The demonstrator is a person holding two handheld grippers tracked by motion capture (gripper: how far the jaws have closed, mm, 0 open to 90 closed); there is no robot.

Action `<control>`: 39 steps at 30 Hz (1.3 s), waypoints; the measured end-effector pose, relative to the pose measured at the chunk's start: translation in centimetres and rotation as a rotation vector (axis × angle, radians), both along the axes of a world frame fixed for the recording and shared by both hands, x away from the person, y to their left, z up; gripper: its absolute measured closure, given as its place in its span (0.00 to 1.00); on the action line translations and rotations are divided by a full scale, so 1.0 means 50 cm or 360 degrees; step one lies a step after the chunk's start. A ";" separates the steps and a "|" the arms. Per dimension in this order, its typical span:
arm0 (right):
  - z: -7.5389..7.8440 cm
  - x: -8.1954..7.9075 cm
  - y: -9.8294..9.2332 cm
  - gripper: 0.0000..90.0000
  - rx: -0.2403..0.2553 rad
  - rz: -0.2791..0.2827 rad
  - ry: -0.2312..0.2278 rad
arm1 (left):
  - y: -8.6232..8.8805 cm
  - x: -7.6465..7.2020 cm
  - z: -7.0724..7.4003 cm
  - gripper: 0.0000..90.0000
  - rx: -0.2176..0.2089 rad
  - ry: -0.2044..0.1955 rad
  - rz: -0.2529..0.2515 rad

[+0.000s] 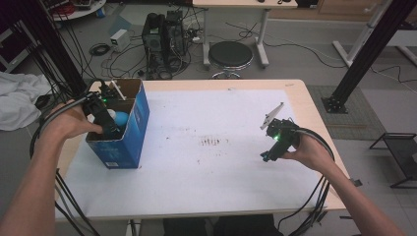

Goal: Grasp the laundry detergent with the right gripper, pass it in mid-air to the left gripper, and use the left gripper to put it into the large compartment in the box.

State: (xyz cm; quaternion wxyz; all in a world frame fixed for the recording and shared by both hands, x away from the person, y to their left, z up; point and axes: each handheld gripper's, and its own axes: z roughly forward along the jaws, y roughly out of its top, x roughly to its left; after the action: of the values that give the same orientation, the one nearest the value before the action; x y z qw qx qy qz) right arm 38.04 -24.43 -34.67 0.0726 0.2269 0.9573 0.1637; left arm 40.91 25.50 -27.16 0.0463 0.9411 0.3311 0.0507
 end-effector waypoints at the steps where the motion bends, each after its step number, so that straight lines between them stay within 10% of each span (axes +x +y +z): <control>1: -0.001 0.000 0.000 0.13 0.0007 0.0000 -0.0001 | 0.000 -0.001 -0.001 0.35 -0.0013 -0.0002 0.0011; 25: -0.005 -0.002 0.003 0.13 -0.0004 0.0014 0.0005 | 0.002 -0.006 0.013 0.30 -0.0020 0.0073 -0.0028; 34: -0.004 -0.003 0.003 0.13 -0.0010 -0.0007 0.0019 | -0.002 -0.011 0.030 0.30 0.0002 0.0050 -0.0049; 39: -0.006 0.000 0.004 0.13 -0.0003 0.0021 0.0008 | -0.009 -0.022 0.067 0.27 -0.0093 -0.0040 -0.0024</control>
State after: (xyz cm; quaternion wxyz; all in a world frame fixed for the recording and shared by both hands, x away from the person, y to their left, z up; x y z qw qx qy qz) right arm 38.03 -24.25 -34.96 0.0692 0.2210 0.9591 0.1626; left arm 39.82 25.04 -23.81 0.0783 0.9411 0.3246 0.0524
